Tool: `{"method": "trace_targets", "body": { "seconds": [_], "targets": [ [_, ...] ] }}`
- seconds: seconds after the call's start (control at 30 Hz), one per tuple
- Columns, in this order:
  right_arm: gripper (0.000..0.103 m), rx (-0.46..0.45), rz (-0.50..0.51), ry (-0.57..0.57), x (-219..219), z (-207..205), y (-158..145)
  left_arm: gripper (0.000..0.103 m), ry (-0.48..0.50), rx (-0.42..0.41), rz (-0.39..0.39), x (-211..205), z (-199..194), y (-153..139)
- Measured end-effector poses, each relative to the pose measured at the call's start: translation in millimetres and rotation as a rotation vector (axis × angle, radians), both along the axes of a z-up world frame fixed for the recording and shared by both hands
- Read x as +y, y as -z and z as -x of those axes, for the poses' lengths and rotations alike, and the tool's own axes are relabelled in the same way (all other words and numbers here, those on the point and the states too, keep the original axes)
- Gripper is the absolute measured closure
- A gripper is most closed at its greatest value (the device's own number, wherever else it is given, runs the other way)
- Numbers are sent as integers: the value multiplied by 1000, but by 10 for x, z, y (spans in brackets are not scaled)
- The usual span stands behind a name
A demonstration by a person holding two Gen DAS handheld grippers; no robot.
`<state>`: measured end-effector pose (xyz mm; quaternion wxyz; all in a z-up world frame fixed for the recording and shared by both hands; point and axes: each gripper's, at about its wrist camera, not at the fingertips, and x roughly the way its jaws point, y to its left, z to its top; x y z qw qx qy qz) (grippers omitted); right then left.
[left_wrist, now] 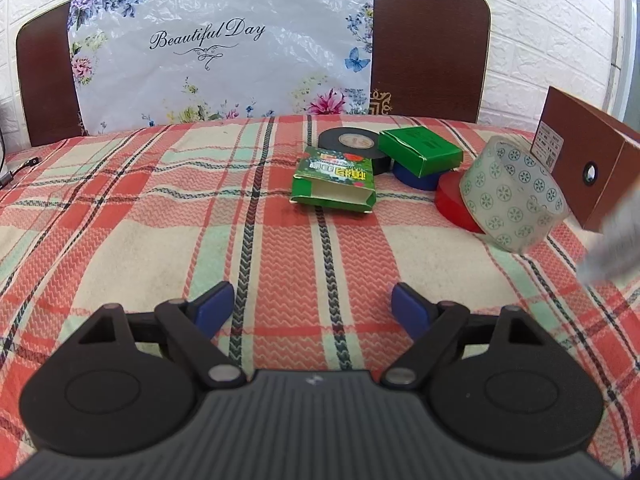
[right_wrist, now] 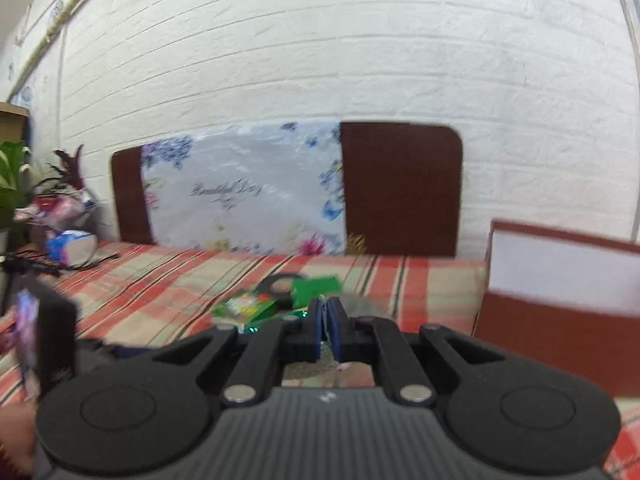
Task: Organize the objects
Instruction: 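Move the left tool to the green-wrapped snack packet, then close the left tool on the snack packet and lift it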
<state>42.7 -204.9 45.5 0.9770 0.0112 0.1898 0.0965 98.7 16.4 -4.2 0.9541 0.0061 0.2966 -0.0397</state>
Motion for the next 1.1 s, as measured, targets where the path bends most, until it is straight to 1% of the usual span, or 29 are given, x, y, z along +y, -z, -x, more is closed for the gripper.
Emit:
{"method": "trace_targets", "body": {
  "seconds": [0.07, 0.13, 0.17, 0.2, 0.27, 0.33, 0.4, 0.47, 0.5, 0.53, 0.6, 0.67, 0.7, 0.73, 0.77, 0.8, 0.83, 0.87, 0.9, 0.93, 1.0, 1.1],
  "targets": [
    [97, 42, 40, -5, -9, 125, 151, 17, 15, 15, -17, -32, 20, -24],
    [96, 95, 81, -18, -62, 253, 300, 17, 40, 36, -14, -54, 70, -55],
    [95, 111, 100, -15, -106, 337, 355, 18, 62, 48, -4, -70, 105, -76],
    [92, 135, 109, -27, -160, 420, 399, 18, 89, 60, 10, -88, 144, -99],
    [91, 189, 100, -46, -274, 565, 471, 21, 148, 89, 51, -145, 219, -147],
    [73, 216, 92, -26, -355, 688, 517, 22, 214, 127, 108, -226, 280, -201],
    [68, 232, 66, -21, -413, 755, 528, 22, 275, 167, 169, -324, 313, -256],
    [61, 234, 42, -35, -423, 766, 530, 22, 338, 226, 225, -457, 323, -295],
    [55, 235, 39, -43, -419, 754, 525, 23, 364, 258, 247, -522, 325, -309],
    [51, 236, 40, -53, -398, 723, 523, 23, 384, 290, 268, -575, 326, -320],
    [50, 230, 48, -79, -342, 658, 520, 23, 418, 360, 318, -664, 327, -321],
    [44, 229, 72, -101, -269, 570, 526, 23, 428, 421, 359, -733, 302, -286],
    [39, 235, 86, -105, -234, 503, 541, 24, 423, 448, 373, -770, 282, -250],
    [31, 246, 95, -105, -207, 433, 561, 30, 415, 473, 380, -808, 256, -200],
    [30, 263, 96, -102, -186, 354, 584, 36, 405, 470, 373, -844, 250, -172],
    [32, 282, 90, -100, -171, 282, 613, 39, 403, 452, 358, -883, 260, -172],
    [36, 287, 77, -100, -158, 229, 631, 52, 413, 450, 345, -929, 254, -180],
    [40, 279, 70, -99, -147, 199, 632, 57, 420, 461, 349, -961, 241, -186],
    [48, 276, 69, -95, -135, 183, 624, 57, 414, 464, 348, -989, 237, -195],
    [53, 267, 67, -87, -132, 179, 611, 58, 413, 464, 341, -1009, 204, -224],
    [58, 247, 55, -68, -184, 185, 596, 59, 427, 455, 326, -1072, 165, -310],
    [58, 168, 37, -11, -326, 224, 482, 59, 483, 395, 309, -1261, 106, -544]
  ]
}}
